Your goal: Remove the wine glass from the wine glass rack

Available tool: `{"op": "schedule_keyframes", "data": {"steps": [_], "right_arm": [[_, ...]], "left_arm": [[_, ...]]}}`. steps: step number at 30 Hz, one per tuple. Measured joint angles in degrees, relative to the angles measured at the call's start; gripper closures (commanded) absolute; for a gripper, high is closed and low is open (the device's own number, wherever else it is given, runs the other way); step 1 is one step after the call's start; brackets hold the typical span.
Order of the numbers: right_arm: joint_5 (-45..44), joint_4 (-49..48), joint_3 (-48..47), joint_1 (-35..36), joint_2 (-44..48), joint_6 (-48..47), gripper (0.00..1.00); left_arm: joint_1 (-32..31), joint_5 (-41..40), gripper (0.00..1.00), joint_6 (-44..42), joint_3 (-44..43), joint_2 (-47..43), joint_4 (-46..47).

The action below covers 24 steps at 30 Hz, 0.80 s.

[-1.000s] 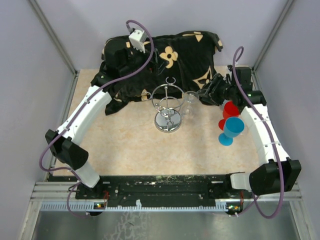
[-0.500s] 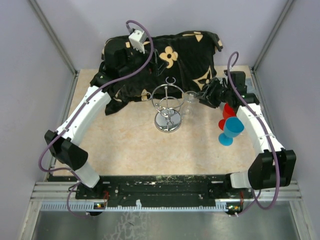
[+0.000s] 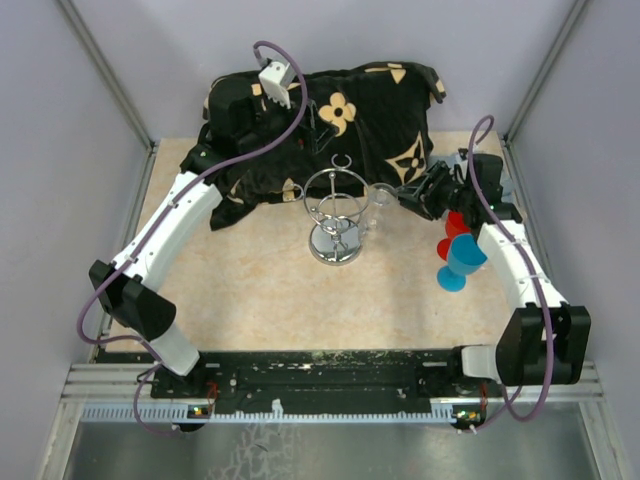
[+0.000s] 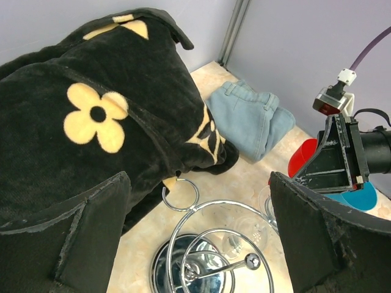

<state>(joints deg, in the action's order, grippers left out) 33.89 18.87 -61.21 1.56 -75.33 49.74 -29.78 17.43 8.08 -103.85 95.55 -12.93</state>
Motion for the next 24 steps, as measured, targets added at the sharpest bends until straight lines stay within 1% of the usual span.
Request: {"op": "schedule_keyframes", "data": {"steps": [5, 13, 24], "right_arm": [[2.08, -3.26, 1.64, -0.13, 0.48, 2.34, 0.57], [4.39, -7.17, 1.99, -0.24, 0.55, 4.85, 0.61], [5.53, -9.18, 3.39, -0.24, 0.66, 5.86, 0.69]], "left_arm": [[0.0, 0.44, 0.01, 0.15, 0.0, 0.0, -0.02], [0.0, 0.87, 0.01, 0.28, 0.0, 0.0, -0.04], [0.0, 1.27, 0.01, 0.33, 0.33, 0.0, 0.0]]}}
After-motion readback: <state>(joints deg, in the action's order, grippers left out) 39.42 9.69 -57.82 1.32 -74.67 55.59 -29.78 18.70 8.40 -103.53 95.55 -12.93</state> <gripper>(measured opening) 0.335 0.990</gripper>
